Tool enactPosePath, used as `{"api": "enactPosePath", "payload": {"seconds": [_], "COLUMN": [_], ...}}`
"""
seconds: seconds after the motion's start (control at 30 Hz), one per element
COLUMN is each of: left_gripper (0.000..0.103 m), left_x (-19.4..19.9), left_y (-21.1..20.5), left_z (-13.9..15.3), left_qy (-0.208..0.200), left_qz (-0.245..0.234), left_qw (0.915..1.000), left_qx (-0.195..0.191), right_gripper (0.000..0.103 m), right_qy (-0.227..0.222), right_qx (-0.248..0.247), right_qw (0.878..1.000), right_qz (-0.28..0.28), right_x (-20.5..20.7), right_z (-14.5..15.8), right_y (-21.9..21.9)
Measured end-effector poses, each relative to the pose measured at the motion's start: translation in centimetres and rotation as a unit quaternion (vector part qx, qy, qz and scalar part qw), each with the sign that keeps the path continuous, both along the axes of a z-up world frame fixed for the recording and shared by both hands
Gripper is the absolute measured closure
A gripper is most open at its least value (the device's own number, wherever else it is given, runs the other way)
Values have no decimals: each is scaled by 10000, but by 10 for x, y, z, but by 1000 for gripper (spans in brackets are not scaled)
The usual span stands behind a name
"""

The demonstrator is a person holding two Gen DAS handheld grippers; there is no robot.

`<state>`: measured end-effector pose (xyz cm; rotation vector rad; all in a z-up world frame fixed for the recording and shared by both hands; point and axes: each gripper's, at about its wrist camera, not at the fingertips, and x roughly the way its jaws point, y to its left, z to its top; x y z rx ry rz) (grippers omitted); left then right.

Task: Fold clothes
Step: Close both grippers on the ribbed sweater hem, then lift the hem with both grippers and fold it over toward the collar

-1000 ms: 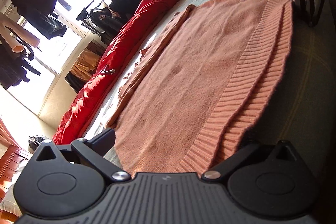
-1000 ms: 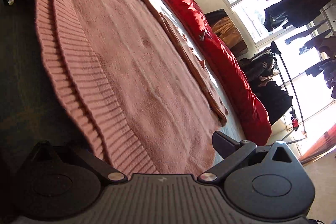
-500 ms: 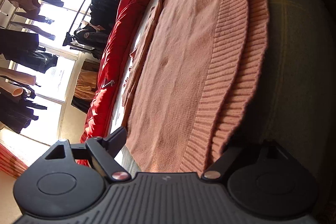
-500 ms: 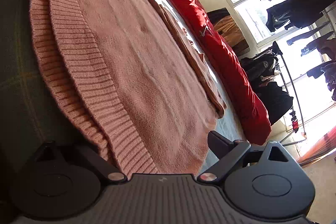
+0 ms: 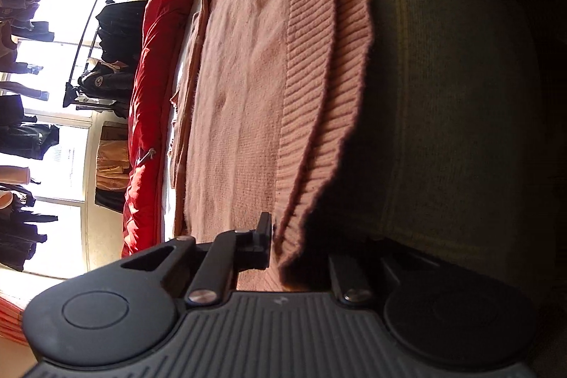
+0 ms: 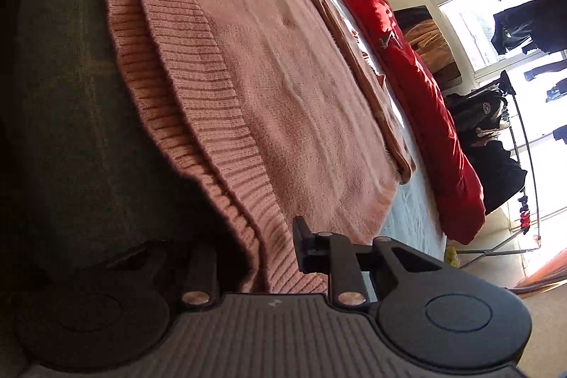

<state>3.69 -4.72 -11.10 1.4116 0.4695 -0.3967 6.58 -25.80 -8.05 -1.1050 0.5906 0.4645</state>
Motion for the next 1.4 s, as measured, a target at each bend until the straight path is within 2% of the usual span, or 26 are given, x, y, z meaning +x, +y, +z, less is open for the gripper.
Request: {"api": "enactPosePath", "payload": {"seconds": [0.1, 0.47, 0.6, 0.77, 1.1, 1.27, 1.4], "left_gripper": [95, 95, 95, 94, 94, 94, 94], "left_x": [2, 19, 29, 54, 135, 188, 236], "left_y": [1, 4, 5, 8, 6, 6, 7], "left_z": [4, 37, 44, 53, 72, 75, 73], "left_qy": [-16, -333, -464, -728, -1226, -1449, -1456], "left_qz": [0, -92, -162, -30, 240, 408, 605], "left_qw": [10000, 9994, 9987, 9973, 9921, 9885, 9870], "left_qx": [-6, 43, 122, 34, -107, -167, -325], "right_gripper": [89, 95, 95, 95, 95, 95, 95], "right_qy": [198, -18, -249, -623, -1405, -1685, -1830], "right_qx": [29, -443, -609, -627, -641, -481, -362], "right_qw": [9998, 9983, 9966, 9949, 9873, 9844, 9824], "right_qz": [-1, 378, 491, 495, 371, 152, 4], "right_x": [2, 11, 25, 50, 128, 187, 233], "right_z": [3, 29, 41, 57, 71, 76, 71], "right_y": [0, 4, 6, 8, 19, 25, 32]}}
